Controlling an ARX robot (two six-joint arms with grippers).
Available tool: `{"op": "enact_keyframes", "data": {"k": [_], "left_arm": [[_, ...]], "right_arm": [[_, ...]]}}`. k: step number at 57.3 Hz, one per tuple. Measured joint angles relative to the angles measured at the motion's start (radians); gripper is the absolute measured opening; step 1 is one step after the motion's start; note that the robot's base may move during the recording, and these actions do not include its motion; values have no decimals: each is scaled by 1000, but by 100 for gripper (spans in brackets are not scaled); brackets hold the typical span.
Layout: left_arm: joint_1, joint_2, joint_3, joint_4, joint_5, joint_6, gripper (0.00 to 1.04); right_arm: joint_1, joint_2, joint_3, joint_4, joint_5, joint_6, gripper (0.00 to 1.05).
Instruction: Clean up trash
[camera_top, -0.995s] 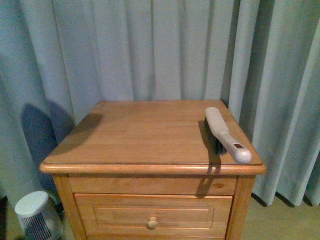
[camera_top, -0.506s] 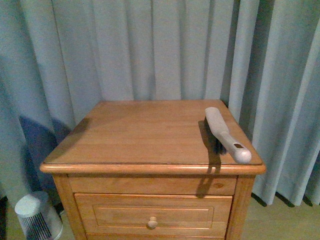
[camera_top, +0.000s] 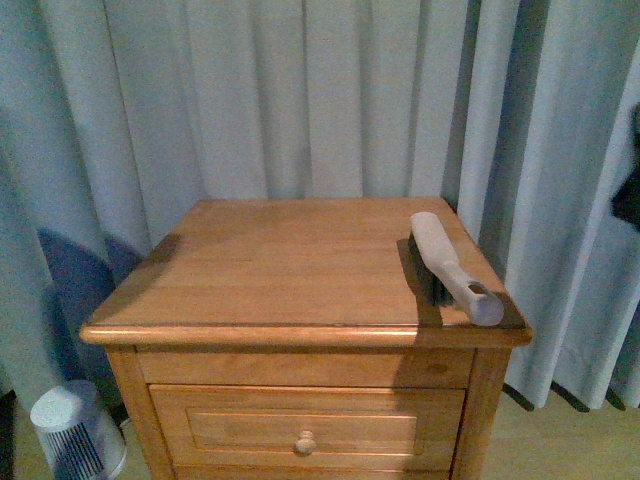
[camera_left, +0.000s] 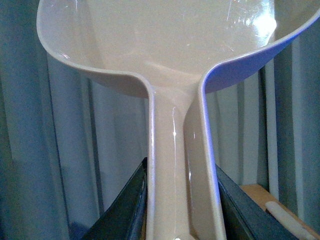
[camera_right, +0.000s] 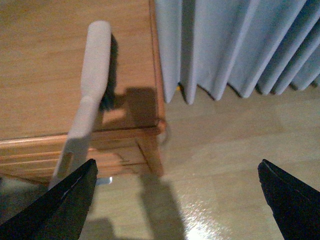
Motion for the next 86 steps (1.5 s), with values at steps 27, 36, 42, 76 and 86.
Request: {"op": "enact_keyframes", "data": {"k": [27,36,42,76,86], "left_arm": [[0,0,0,0,0,0,28],[0,0,0,0,0,0,28],[0,0,0,0,0,0,28],[0,0,0,0,0,0,28],[0,0,0,0,0,0,28]], "right_arm": [[61,389,278,-86,-100,150,97],[74,434,314,-91,-99,168,97],[73,454,316,-106,-99,182,89],[66,425,258,-14,-54,141,20],[74,304,144,163,51,8,20]]}}
